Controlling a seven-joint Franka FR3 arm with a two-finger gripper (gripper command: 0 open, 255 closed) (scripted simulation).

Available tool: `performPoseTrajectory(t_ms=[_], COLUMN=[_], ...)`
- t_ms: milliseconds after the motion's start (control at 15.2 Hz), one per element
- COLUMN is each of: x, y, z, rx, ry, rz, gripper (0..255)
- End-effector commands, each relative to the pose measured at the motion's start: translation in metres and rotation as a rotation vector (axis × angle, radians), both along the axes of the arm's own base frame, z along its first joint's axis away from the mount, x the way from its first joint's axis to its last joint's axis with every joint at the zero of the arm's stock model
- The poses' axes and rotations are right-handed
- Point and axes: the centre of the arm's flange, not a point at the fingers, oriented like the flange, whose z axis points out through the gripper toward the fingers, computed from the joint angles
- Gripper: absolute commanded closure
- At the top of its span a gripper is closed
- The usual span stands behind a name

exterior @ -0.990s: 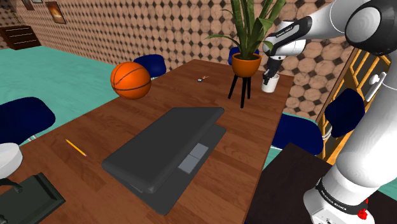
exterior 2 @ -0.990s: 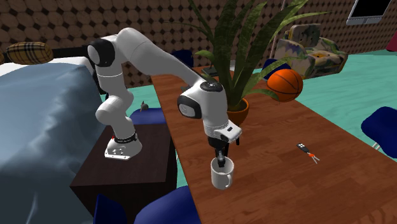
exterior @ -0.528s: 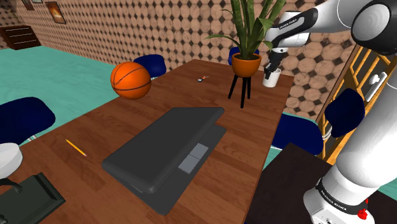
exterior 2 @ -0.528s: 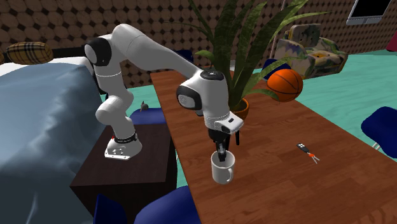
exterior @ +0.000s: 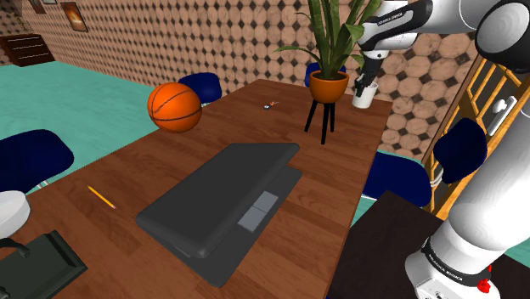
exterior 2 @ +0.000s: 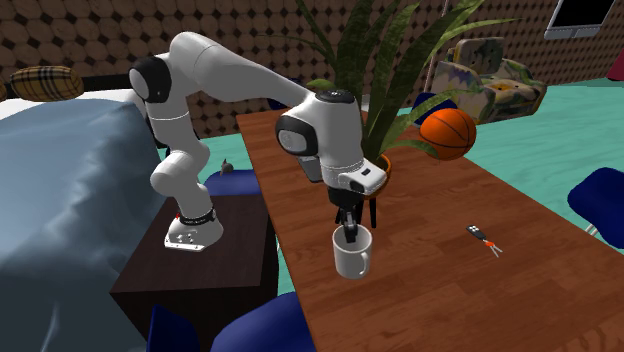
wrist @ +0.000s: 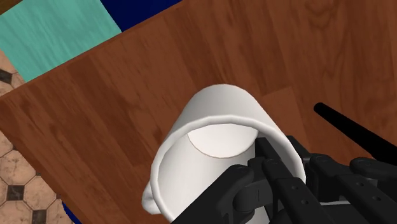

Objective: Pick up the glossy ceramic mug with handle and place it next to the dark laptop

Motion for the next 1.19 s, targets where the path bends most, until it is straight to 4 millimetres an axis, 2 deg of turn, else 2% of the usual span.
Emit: performPoseTrajectory(t_ms=[0, 1122], x=[0.000, 0.000], y=[0.000, 0.000], z=[0.011, 0.101], rx=[0.000, 0.000], ry=[0.000, 0.000], rz=[0.000, 0.000], gripper=[255, 255])
